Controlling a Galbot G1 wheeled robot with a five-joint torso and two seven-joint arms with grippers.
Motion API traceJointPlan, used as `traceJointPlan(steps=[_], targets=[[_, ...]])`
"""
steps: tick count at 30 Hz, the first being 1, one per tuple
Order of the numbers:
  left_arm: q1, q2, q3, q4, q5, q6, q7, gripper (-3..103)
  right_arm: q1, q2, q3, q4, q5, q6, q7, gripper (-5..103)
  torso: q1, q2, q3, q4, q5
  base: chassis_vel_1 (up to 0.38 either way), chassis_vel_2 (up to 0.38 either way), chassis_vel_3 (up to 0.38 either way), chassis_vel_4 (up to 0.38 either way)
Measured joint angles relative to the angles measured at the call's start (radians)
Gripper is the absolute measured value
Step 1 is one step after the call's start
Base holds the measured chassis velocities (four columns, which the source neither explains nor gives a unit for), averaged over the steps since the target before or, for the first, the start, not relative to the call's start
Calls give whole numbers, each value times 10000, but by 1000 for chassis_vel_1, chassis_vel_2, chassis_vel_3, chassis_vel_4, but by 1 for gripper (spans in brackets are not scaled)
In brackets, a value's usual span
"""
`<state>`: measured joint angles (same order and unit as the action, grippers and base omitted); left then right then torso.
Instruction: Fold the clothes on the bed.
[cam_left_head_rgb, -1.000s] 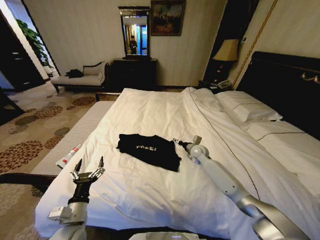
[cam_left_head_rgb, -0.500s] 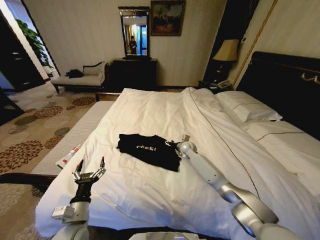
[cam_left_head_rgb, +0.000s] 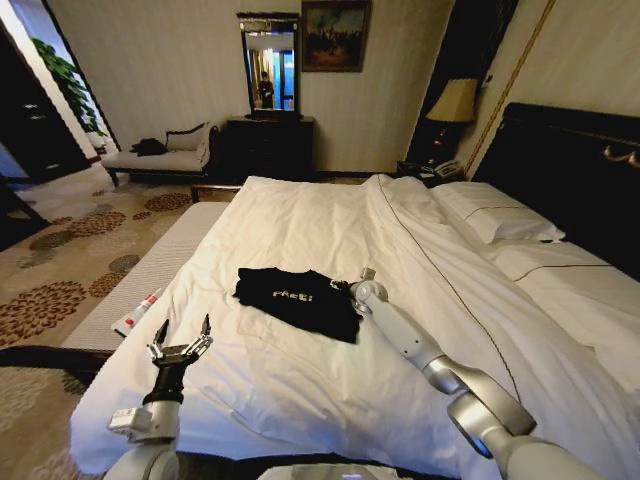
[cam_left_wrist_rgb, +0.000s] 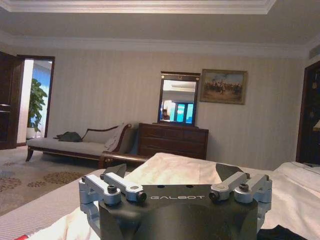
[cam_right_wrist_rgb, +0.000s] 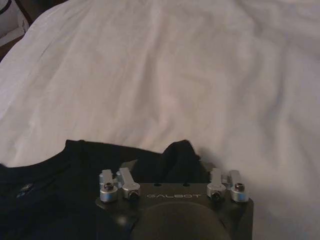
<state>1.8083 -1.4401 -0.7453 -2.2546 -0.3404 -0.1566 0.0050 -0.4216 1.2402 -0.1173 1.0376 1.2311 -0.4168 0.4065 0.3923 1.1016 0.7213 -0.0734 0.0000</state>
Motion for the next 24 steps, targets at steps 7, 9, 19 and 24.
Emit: traceJointPlan(steps=[7, 9, 19, 24], targets=[[4, 45, -48, 15, -20, -23, -10, 100, -211, -234, -19, 410, -299, 16, -44, 35, 0, 1, -1, 0, 0, 0, 0, 0, 0], [-11, 46, -47, 43, -20, -26, -11, 100, -256, -276, -19, 485, -375, 16, -70, 29, -1, 1, 0, 0, 0, 0, 0, 0, 0], [-311, 147, -40, 433, -132, -38, -34, 100, -837, -942, 252, 1812, -509, 435, -563, 2, 0, 1, 0, 0, 0, 0, 0, 0, 0], [-851, 406, -41, 803, -343, 358, -313, 100, -1388, -1183, 623, 2846, -586, 811, -775, 1, -1, 0, 0, 1, 0, 0, 0, 0, 0]])
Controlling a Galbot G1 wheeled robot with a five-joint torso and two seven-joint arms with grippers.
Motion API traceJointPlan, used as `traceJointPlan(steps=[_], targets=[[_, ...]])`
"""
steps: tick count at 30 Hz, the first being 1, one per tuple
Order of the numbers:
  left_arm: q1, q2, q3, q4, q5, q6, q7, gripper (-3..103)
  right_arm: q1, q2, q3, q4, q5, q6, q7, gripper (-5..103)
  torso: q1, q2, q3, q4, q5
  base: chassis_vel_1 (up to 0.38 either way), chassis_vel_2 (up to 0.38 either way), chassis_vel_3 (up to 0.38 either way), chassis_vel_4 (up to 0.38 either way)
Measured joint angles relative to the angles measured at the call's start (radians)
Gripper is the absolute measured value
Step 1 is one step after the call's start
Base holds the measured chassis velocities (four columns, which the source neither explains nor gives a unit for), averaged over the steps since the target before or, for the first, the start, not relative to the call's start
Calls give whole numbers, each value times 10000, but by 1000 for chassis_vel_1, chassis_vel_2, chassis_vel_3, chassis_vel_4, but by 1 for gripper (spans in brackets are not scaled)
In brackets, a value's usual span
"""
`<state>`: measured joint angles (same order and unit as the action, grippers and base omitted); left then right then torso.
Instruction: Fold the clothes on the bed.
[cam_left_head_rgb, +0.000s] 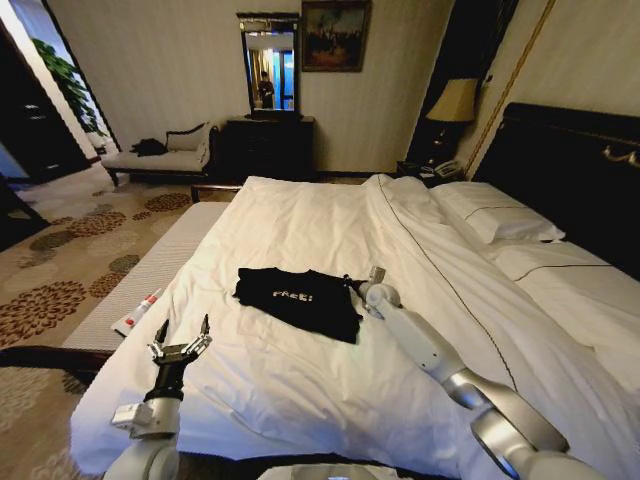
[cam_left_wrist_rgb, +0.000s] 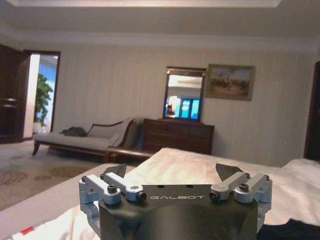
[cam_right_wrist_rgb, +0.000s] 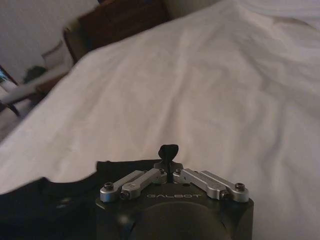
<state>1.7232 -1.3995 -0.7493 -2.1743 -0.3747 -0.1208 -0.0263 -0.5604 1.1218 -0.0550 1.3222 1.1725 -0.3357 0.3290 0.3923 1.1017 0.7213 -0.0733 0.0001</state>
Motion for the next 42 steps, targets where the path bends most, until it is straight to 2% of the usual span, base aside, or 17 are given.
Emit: traceJointPlan(steps=[3, 6, 9, 11, 14, 17, 19, 21, 22, 23, 25, 27, 30, 33, 35, 37, 42], targets=[[-761, 395, -24, 503, -212, 839, -363, 100, -492, -66, 206, 680, -120, 128, -3, 1, 0, 0, 0, 0, -3, 0, 0, 0, 0], [-1916, 1082, 127, 1458, -726, 1977, -684, 100, -1074, -8, 360, 1256, -465, 383, -2, 1, 0, 0, 0, -1, -5, 0, 0, 0, 0], [-2435, 1366, 272, 1801, -976, 2339, -766, 100, -1253, 35, 416, 1423, -595, 487, -2, 1, 0, 0, 0, 0, -3, 0, 0, 0, 0], [-3671, 1940, 655, 2446, -1791, 3067, -1091, 100, -1508, 129, 523, 1612, -938, 765, -51, 1, 0, 0, 1, 2, -4, 0, 0, 0, 0], [-4397, 2247, 897, 2817, -2336, 3446, -1371, 100, -1612, 182, 569, 1666, -1106, 879, -78, 1, 0, 0, 0, -1, -1, 0, 0, 0, 0], [-5835, 2777, 1598, 3780, -3512, 4270, -2072, 100, -1782, 299, 654, 1714, -1335, 966, -95, 1, 1, -1, 1, -3, 0, 0, 0, 0, 0], [-6992, 3044, 2282, 4698, -4400, 5086, -2629, 100, -1883, 394, 729, 1716, -1450, 993, -96, 1, 2, -1, 2, 0, -2, 0, 0, 0, 0], [-7268, 3079, 2443, 4906, -4581, 5290, -2725, 100, -1906, 426, 746, 1718, -1467, 995, -95, 1, 2, -1, 2, -1, -2, 0, 0, 0, 0], [-8109, 3113, 2927, 5549, -5037, 5929, -2979, 100, -1964, 491, 794, 1707, -1509, 997, -75, 1, 2, -1, 2, 0, -2, 0, 0, 0, 0], [-8442, 3112, 3113, 5809, -5162, 6117, -3071, 100, -1981, 511, 809, 1697, -1523, 996, -68, 1, 1, -1, 2, 1, -3, 0, 0, 0, 0], [-8734, 3100, 3272, 6033, -5240, 6245, -3137, 100, -1999, 531, 826, 1690, -1540, 997, -60, 1, 1, -1, 2, 0, -2, 0, 0, 0, 0], [-9995, 2936, 3991, 7000, -5521, 6706, -3376, 100, -2089, 579, 901, 1656, -1571, 997, -39, 1, 2, -1, 2, -2, -1, 0, 0, 0, 0], [-10655, 2764, 4352, 7539, -5786, 7028, -3537, 100, -2126, 579, 936, 1632, -1587, 999, -35, 1, 3, -1, 2, -2, 1, 0, 0, 0, 0], [-11730, 2359, 4849, 8659, -6489, 7848, -4238, 100, -2146, 570, 964, 1574, -1610, 1001, -23, 1, 2, -1, 2, -3, 0, 0, 0, 0, 0], [-11914, 2296, 4925, 8866, -6581, 7969, -4345, 100, -2146, 569, 966, 1568, -1611, 1001, -18, 1, 2, -1, 3, -2, 0, 0, 0, 0, 0], [-12577, 2098, 5166, 9606, -6841, 8364, -4617, 100, -2146, 581, 967, 1567, -1613, 1000, -7, 1, 1, -1, 1, -2, 0, 0, 0, 0, 0], [-13636, 1810, 5367, 10847, -6934, 8612, -4666, 100, -2170, 643, 937, 1567, -1650, 991, 6, 1, 1, -1, 1, -2, 1, 0, 0, 0, 0]])
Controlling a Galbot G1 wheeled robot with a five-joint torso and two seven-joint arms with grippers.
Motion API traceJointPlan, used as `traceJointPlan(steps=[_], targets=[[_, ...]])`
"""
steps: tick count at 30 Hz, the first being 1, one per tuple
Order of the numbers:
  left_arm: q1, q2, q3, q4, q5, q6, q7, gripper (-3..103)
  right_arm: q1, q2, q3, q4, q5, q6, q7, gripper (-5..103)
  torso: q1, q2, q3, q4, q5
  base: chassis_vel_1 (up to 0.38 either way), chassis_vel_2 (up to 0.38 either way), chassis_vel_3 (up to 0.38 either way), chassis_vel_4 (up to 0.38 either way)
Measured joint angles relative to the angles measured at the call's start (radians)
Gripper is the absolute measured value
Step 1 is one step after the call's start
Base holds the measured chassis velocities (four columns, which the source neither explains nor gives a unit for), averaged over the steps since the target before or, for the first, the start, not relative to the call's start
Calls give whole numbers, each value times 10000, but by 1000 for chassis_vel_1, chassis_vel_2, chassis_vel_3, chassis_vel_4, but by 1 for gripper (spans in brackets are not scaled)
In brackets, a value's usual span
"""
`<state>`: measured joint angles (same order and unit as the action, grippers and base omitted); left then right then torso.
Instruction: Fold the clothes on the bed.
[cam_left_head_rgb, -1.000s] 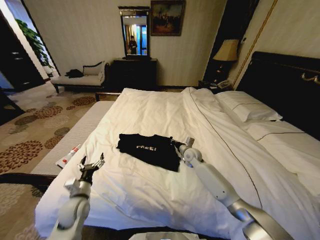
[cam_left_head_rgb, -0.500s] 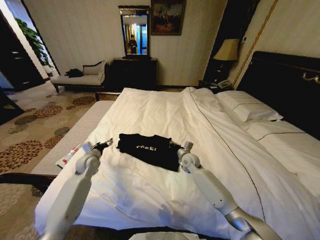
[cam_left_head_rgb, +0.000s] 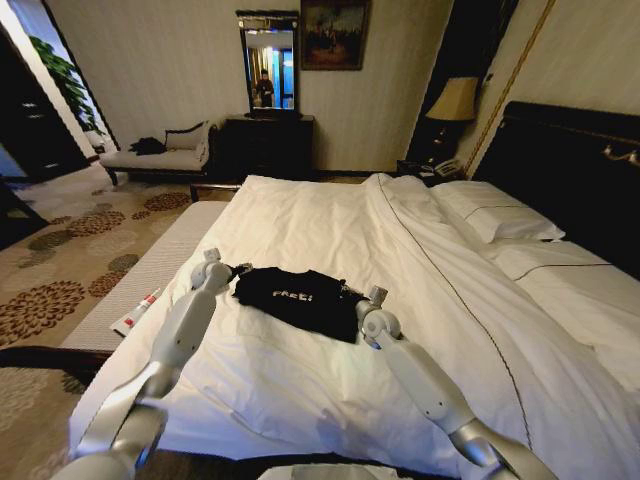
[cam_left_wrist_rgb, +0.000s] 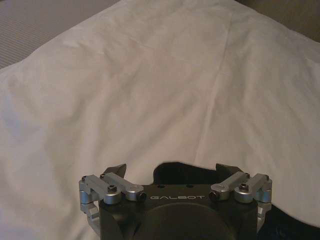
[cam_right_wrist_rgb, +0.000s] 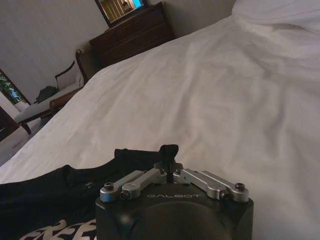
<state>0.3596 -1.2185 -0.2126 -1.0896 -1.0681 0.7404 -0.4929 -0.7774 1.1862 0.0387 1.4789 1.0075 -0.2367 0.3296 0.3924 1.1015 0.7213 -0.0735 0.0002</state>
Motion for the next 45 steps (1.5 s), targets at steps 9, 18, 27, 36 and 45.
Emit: traceJointPlan(steps=[9, 18, 27, 36, 45], targets=[[-199, -229, -421, 683, -267, 29, -24, 100, 340, 257, -468, -175, -54, -29, 36, 1, -1, 1, 0, 6, -2, 0, 0, 0, 0], [-108, -518, -957, 1057, -447, -2, -138, 96, 496, 298, -741, -233, -63, -20, 45, 1, -1, 0, 0, 1, -2, 0, 0, 0, 0], [-202, -786, -1079, 1357, -343, -29, 52, 62, 497, 245, -743, -256, -72, 4, 45, 1, -1, 1, 0, -1, -1, 0, 0, 0, 0], [-262, -727, -1178, 1448, -343, -40, 239, 30, 525, 288, -775, -370, -117, 39, 46, 1, -1, 1, -1, 0, -1, 0, 0, 0, 0], [-105, -425, -1297, 1114, -244, -247, 637, 2, 474, 291, -767, -337, -182, 375, -45, 1, 0, 1, 0, 0, -2, 0, 0, 0, 0]])
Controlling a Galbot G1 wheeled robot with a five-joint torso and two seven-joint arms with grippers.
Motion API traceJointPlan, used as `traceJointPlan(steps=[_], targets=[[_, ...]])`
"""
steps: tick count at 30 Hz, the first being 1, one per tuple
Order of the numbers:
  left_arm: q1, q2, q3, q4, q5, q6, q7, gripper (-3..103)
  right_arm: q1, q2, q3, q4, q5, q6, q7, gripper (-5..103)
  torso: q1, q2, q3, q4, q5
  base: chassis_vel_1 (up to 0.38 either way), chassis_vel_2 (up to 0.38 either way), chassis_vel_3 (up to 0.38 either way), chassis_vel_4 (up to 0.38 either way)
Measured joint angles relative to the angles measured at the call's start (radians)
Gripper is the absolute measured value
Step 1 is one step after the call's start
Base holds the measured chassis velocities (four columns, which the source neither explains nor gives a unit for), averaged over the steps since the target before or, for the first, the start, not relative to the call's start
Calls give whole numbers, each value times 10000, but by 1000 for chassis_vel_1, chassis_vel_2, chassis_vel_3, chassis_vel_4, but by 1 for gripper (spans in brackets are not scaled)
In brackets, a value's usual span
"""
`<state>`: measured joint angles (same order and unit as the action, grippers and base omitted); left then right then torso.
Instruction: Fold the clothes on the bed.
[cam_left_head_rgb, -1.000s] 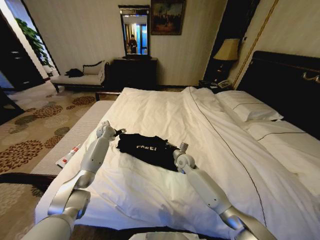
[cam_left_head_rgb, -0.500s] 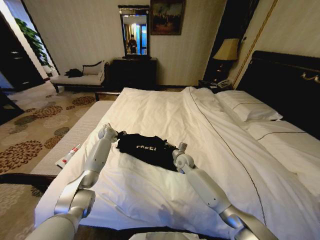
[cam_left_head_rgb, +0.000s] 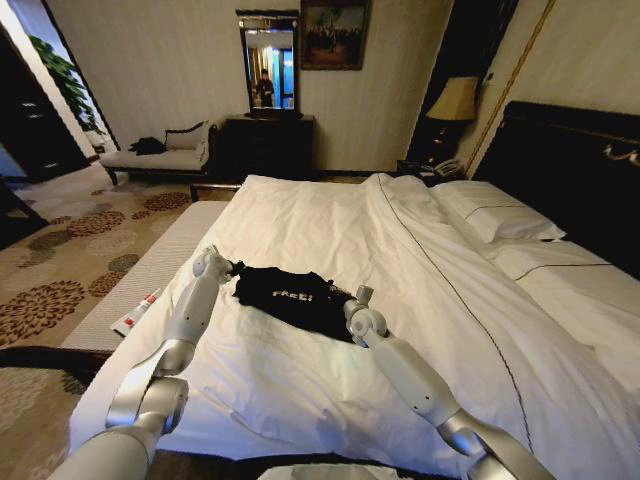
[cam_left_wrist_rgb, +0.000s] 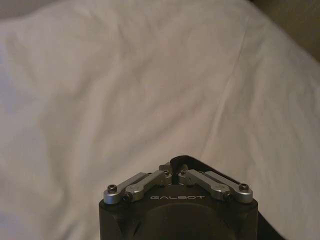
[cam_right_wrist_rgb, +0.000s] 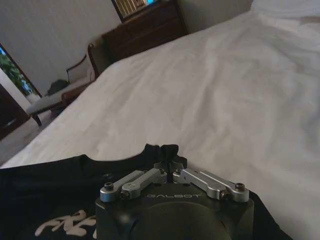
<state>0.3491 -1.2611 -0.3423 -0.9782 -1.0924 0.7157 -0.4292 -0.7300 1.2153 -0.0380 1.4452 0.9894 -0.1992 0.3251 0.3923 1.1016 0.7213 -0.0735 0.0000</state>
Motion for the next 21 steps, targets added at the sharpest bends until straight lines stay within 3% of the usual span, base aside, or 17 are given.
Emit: traceJointPlan(steps=[5, 6, 9, 10, 14, 21], targets=[[790, 810, -408, -1760, -231, -853, 800, 0, -315, -391, 667, 947, -353, 1340, -861, 1, 0, 1, -1, 2, 1, 0, 0, 0, 0], [790, 810, -408, -1760, -231, -853, 800, 0, -315, -391, 667, 947, -353, 1340, -861, 1, 0, 1, -1, 2, 1, 0, 0, 0, 0], [1641, 1254, -836, -3546, -629, -1369, 1187, 0, -755, -759, 1213, 2044, -442, 1910, -1119, 1, 0, 1, -1, 4, 1, 0, 0, 0, 0], [1641, 1254, -836, -3546, -629, -1369, 1187, 0, -755, -759, 1213, 2044, -442, 1910, -1119, 1, 0, 1, -1, 4, 1, 0, 0, 0, 0], [2669, 1672, -1362, -5745, -1592, -1773, 1245, 0, -1604, -1346, 2007, 3579, -784, 2296, -1269, 1, -2, 2, -3, -1, 0, 0, 0, 0, 0], [3386, 2378, -1967, -8032, -2721, -2122, 1118, 0, -2486, -1948, 3094, 5248, -1067, 2533, -1385, 1, -2, 1, -2, 1, 1, 0, 0, 0, 0]])
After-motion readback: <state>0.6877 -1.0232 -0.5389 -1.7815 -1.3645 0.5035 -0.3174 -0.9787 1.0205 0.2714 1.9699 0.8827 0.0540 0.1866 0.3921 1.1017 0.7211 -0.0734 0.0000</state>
